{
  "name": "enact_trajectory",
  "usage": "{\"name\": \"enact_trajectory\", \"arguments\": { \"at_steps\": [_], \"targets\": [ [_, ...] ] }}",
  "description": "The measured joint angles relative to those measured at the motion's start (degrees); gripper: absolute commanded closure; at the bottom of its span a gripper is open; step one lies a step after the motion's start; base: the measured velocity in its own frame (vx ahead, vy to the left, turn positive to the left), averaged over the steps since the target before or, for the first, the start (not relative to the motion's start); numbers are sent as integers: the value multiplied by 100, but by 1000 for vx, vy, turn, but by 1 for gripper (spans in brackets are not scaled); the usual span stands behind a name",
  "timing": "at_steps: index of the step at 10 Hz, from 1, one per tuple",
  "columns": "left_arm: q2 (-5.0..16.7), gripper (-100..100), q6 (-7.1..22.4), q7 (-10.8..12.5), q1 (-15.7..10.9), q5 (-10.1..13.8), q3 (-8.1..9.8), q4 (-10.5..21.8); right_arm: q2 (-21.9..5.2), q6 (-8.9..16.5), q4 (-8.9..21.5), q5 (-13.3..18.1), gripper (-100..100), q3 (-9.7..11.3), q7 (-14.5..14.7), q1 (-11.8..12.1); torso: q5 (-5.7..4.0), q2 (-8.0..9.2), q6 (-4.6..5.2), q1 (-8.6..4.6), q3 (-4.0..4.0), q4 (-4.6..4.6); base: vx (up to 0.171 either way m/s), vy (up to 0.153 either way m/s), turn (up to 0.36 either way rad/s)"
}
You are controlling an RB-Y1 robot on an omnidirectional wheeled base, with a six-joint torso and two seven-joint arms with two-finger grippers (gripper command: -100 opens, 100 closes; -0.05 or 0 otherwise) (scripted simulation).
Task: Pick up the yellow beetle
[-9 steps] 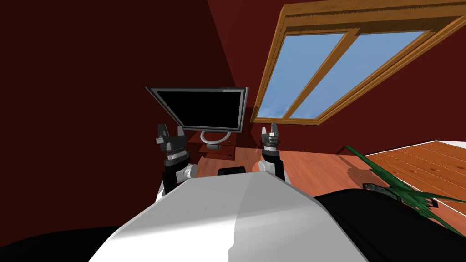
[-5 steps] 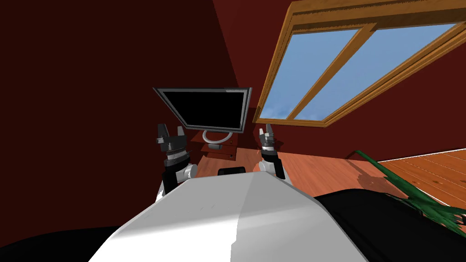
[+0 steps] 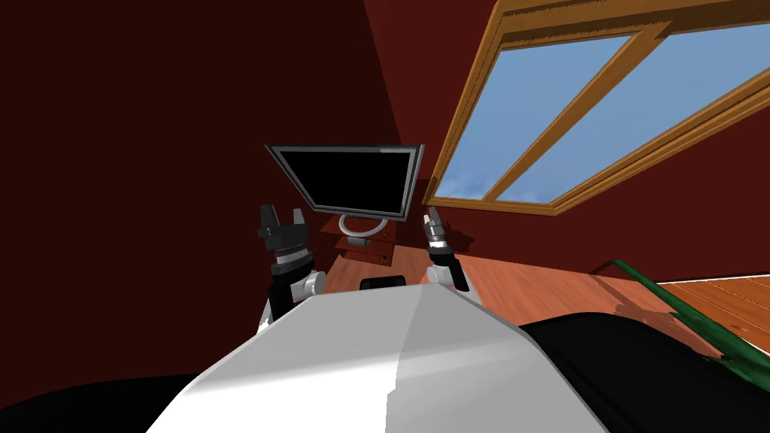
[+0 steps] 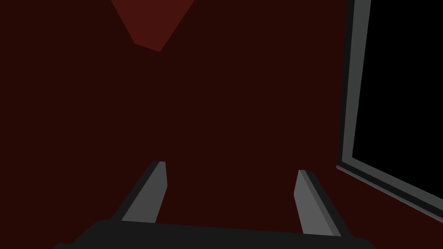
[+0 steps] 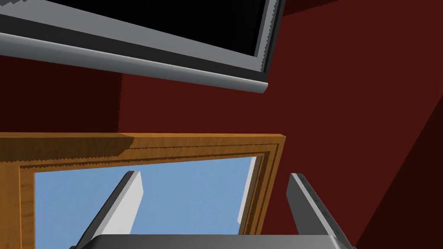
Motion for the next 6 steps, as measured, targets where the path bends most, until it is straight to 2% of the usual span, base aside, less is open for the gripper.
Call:
{"name": "enact_trajectory", "arguments": {
  "at_steps": [6],
  "targets": [
    [0,0,0,0,0,0,0,0,-319,530,177,-144,-100,112,799,-120,0,2,0,1,1,0,17,11,84]
  ]
}}
